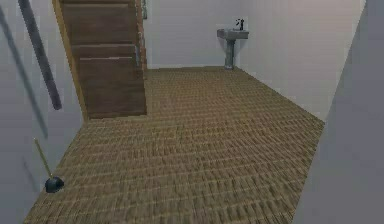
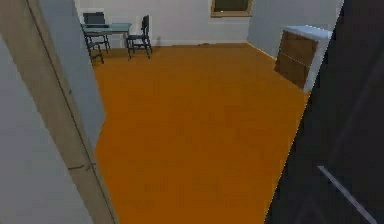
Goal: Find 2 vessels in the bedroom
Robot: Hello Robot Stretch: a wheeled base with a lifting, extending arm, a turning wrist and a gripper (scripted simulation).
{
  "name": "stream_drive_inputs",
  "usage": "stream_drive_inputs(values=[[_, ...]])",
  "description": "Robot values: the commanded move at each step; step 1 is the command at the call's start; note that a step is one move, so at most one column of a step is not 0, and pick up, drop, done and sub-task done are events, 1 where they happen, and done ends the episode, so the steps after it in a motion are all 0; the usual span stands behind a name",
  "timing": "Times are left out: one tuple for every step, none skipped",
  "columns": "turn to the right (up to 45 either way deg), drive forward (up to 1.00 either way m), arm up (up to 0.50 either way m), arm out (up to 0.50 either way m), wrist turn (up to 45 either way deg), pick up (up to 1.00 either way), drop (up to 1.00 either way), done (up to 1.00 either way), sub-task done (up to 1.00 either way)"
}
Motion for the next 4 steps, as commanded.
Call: stream_drive_inputs(values=[[0.0,1.00,0.00,0.00,0.0,0.00,0.00,0.00,0.00],[0.0,1.00,0.00,0.00,0.0,0.00,0.00,0.00,0.00],[0.0,0.70,0.00,0.00,0.0,0.00,0.00,0.00,0.00],[-9.0,0.00,0.00,0.00,0.0,0.00,0.00,0.00,0.00]])
